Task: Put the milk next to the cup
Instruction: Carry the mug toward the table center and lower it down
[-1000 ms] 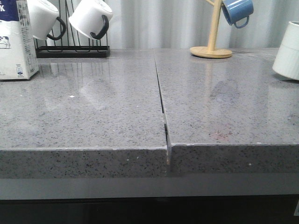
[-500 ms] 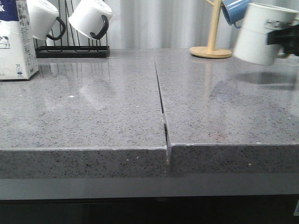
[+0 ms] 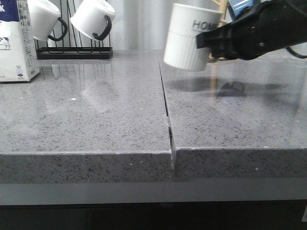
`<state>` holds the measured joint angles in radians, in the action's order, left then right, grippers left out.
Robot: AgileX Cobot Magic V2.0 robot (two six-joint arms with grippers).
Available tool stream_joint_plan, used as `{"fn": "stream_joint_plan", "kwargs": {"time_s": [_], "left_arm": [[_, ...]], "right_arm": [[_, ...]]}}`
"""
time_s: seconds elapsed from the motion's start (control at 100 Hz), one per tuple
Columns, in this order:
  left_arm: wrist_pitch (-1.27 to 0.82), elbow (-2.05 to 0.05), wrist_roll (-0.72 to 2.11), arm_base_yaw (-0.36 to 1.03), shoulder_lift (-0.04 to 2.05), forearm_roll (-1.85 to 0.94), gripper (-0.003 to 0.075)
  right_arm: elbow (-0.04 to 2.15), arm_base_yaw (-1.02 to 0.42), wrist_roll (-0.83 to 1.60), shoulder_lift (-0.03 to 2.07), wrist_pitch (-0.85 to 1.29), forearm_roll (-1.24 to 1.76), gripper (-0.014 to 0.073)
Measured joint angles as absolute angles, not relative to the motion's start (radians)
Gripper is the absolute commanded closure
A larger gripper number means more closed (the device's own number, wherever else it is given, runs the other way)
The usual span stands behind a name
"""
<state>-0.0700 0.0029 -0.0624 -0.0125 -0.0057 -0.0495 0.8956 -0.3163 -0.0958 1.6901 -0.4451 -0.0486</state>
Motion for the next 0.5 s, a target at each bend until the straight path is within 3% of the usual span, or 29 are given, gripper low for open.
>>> {"fn": "stream_joint_plan", "kwargs": {"time_s": [0.33, 0.38, 0.5], "left_arm": [[-0.070, 0.003, -0.062, -0.012, -0.006, -0.050, 0.0741], [-0.070, 0.003, -0.062, -0.012, -0.006, -0.050, 0.0741], [-0.070, 0.003, -0.062, -0.012, -0.006, -0.050, 0.0741]], "right_arm": [[0.913, -0.353, -0.068, 1.775, -0.448, -0.045, 0.0641], [0.915, -0.353, -0.068, 1.778, -0.450, -0.044, 0.0585], [0.915, -0.353, -0.068, 1.778, -0.452, -0.044, 0.0360]]}}
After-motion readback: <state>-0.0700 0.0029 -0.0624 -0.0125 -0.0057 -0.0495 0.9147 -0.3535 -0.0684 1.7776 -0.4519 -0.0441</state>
